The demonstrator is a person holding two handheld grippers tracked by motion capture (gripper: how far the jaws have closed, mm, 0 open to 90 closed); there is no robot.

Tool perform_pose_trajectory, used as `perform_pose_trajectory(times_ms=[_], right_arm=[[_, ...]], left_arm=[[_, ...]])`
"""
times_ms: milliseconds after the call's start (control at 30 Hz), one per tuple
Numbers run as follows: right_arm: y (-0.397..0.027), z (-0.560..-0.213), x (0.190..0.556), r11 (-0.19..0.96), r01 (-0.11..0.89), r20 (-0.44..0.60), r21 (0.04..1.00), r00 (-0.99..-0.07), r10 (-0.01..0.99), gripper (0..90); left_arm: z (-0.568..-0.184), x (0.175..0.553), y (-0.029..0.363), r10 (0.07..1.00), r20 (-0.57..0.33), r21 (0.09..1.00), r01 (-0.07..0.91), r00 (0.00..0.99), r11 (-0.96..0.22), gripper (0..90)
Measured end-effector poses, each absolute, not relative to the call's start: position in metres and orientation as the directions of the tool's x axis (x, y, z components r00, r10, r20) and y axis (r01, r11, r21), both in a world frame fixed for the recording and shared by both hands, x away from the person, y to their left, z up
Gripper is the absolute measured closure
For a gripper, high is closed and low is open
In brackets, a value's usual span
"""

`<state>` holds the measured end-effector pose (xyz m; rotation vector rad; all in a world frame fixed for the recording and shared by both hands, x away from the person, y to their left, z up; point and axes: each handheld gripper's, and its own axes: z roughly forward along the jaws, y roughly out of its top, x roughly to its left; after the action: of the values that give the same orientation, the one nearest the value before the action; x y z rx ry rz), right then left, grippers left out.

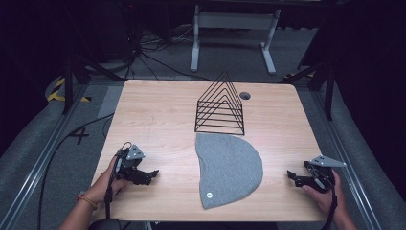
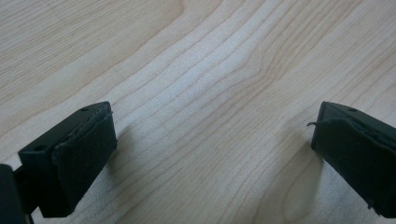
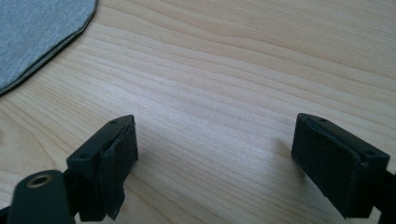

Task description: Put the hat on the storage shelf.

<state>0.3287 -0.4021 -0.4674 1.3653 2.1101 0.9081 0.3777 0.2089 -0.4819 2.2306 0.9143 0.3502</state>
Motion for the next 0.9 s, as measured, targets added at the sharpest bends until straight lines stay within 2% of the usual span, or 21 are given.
perform_pose_trajectory(times_ms=[200, 267, 333, 367, 400, 433, 467, 500, 533, 600, 633, 667, 700, 800, 833, 900], right_arm=[[-0.402, -0.467, 0.328, 0.294, 0.608, -0.035, 0.738, -0.401, 0.916, 16.7], [-0.402, -0.466, 0.327, 0.289, 0.605, -0.022, 0.742, -0.409, 0.912, 23.7], [-0.4, -0.464, 0.328, 0.306, 0.598, -0.025, 0.741, -0.43, 0.902, 29.7], [-0.4, -0.464, 0.328, 0.306, 0.598, -0.025, 0.741, -0.43, 0.902, 29.7], [-0.396, -0.459, 0.328, 0.296, 0.579, -0.004, 0.76, -0.452, 0.892, 34.6], [-0.393, -0.457, 0.327, 0.304, 0.568, -0.008, 0.765, -0.463, 0.886, 38.4], [-0.393, -0.457, 0.327, 0.304, 0.568, -0.008, 0.765, -0.463, 0.886, 38.4], [-0.385, -0.449, 0.325, 0.32, 0.537, -0.017, 0.78, -0.493, 0.87, 46.9], [-0.379, -0.445, 0.323, 0.326, 0.519, -0.016, 0.79, -0.515, 0.857, 52.4], [-0.366, -0.439, 0.32, 0.337, 0.491, -0.008, 0.803, -0.557, 0.831, 61.6], [-0.366, -0.439, 0.32, 0.337, 0.491, -0.008, 0.803, -0.557, 0.831, 61.6], [-0.359, -0.436, 0.319, 0.352, 0.479, -0.012, 0.804, -0.579, 0.815, 66.3], [-0.34, -0.433, 0.316, 0.367, 0.455, 0.007, 0.811, -0.636, 0.772, 75.0], [-0.313, -0.432, 0.312, 0.411, 0.428, 0.006, 0.805, -0.699, 0.715, 82.0], [-0.313, -0.432, 0.312, 0.411, 0.428, 0.006, 0.805, -0.699, 0.715, 82.0], [-0.29, -0.435, 0.309, 0.441, 0.405, 0.013, 0.801, -0.748, 0.663, 84.3]], left_arm=[[-0.48, 0.386, 0.207, 0.646, -0.016, 0.673, 0.486, 0.763, -0.558, 0.3], [-0.477, 0.389, 0.206, 0.597, -0.014, 0.664, 0.453, 0.802, -0.594, 3.4], [-0.475, 0.393, 0.203, 0.601, -0.02, 0.672, 0.456, 0.799, -0.583, 10.4], [-0.475, 0.393, 0.203, 0.601, -0.02, 0.672, 0.456, 0.799, -0.583, 14.5], [-0.472, 0.397, 0.198, 0.586, -0.015, 0.666, 0.445, 0.81, -0.598, 18.2], [-0.472, 0.397, 0.198, 0.586, -0.015, 0.666, 0.445, 0.81, -0.598, 19.9], [-0.471, 0.398, 0.196, 0.582, -0.02, 0.676, 0.44, 0.813, -0.591, 19.9], [-0.469, 0.4, 0.194, 0.568, -0.043, 0.683, 0.44, 0.822, -0.584, 26.0], [-0.464, 0.403, 0.187, 0.555, -0.025, 0.7, 0.411, 0.832, -0.584, 28.7], [-0.458, 0.406, 0.179, 0.538, -0.03, 0.715, 0.394, 0.843, -0.578, 31.8], [-0.458, 0.406, 0.179, 0.538, -0.03, 0.715, 0.394, 0.843, -0.578, 34.3], [-0.456, 0.408, 0.172, 0.532, -0.02, 0.721, 0.381, 0.846, -0.579, 34.3], [-0.452, 0.412, 0.162, 0.507, -0.006, 0.728, 0.352, 0.862, -0.589, 38.9], [-0.451, 0.418, 0.148, 0.478, -0.006, 0.728, 0.332, 0.878, -0.6, 45.6], [-0.45, 0.421, 0.141, 0.465, -0.001, 0.726, 0.321, 0.885, -0.609, 45.6], [-0.449, 0.425, 0.125, 0.429, 0.022, 0.724, 0.282, 0.903, -0.63, 51.8]])
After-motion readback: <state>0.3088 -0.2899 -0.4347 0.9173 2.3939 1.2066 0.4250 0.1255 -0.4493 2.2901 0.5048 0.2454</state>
